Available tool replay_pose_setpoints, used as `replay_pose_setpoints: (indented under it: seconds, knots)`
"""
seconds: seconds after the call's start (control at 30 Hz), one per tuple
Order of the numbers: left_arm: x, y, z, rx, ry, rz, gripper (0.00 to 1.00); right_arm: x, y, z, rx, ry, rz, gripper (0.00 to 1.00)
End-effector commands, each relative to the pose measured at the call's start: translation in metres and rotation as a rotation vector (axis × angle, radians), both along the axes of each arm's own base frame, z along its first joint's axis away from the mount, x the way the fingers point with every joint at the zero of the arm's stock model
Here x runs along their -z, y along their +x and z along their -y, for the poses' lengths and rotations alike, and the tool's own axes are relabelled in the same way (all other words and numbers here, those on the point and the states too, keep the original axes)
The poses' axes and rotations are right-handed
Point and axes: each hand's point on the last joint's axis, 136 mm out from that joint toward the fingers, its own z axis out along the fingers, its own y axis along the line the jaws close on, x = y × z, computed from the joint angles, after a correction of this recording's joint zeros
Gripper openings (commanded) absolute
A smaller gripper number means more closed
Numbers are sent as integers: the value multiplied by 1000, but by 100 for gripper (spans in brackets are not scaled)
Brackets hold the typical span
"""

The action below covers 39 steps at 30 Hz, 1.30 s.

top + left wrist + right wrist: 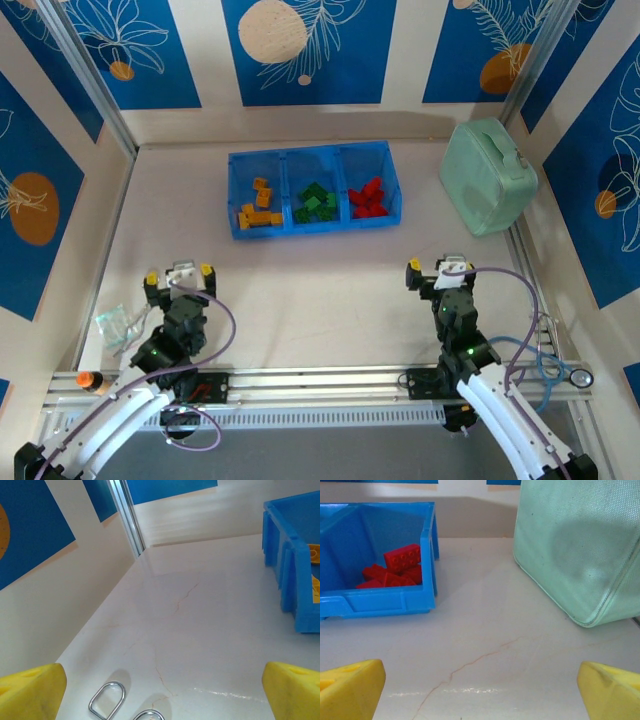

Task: Sort the legos into containers by color
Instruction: Reset both arms

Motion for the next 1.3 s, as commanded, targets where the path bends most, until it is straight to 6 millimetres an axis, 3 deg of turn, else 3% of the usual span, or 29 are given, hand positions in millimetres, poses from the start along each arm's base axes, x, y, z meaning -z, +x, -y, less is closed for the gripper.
replay_pose_setpoints:
  seconds: [0.0, 0.2, 0.77, 0.83, 1.27]
  knots:
    - [-6, 2, 1, -7, -5, 43, 100, -15, 4, -5, -22, 55, 71, 99]
    - [-7, 5, 3, -2, 1, 60, 100, -15, 8, 1, 4, 68, 82, 99]
    - [-4, 23, -1, -1, -24, 89, 100, -1, 32, -7, -52, 86, -4, 99]
    - [-2, 26, -3, -2, -39, 87, 100, -9, 39, -7, -49, 95, 1, 99]
    - [4, 43, -5, 10, -74, 79, 100, -6, 61, -7, -44, 74, 1, 99]
